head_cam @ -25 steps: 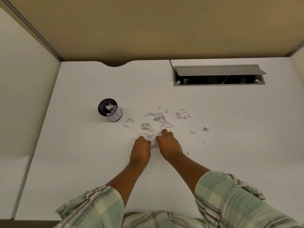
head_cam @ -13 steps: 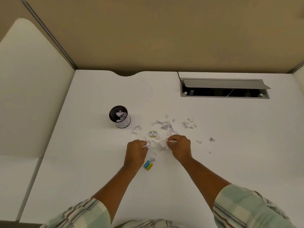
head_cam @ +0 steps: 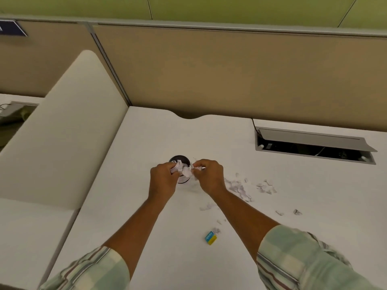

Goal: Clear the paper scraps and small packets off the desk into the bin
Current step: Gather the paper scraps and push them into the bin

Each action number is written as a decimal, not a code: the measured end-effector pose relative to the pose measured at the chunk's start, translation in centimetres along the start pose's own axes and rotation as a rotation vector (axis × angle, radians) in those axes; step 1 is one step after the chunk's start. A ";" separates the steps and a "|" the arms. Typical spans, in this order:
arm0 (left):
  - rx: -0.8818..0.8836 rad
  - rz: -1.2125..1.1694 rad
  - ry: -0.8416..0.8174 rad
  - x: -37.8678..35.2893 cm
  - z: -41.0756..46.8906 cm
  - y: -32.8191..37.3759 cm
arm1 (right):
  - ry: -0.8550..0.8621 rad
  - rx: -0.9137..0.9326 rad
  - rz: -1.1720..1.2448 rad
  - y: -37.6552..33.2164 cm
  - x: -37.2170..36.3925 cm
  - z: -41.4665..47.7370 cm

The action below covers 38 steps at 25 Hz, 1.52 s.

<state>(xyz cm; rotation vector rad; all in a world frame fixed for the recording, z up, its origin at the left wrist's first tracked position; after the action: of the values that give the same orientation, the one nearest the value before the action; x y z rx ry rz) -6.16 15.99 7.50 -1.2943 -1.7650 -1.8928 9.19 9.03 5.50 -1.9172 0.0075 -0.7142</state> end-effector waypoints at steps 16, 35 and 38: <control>0.195 -0.165 0.069 1.7 3.6 -7.2 | -0.375 0.372 -0.861 -3.7 -8.4 4.7; 0.034 -0.103 0.045 1.1 5.5 -1.8 | -0.028 0.109 -0.291 -1.6 -1.6 5.5; -0.028 -0.083 -0.028 -0.8 5.3 -1.1 | -0.042 0.105 -0.285 -0.6 -1.2 4.6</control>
<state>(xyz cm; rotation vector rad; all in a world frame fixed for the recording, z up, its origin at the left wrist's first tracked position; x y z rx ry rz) -4.18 20.74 5.53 -1.2825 -1.8395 -1.9596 10.24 13.53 4.12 -1.8504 -0.3292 -0.8452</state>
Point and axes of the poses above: each hand's wrist, its own z-axis towards the middle knuckle, its own x-axis out of the back of the hand, y = z × x, the point moved 3 cm from there along z, towards the middle knuckle, and after that the axes turned 7 degrees about -y, right-handed, at the moved point
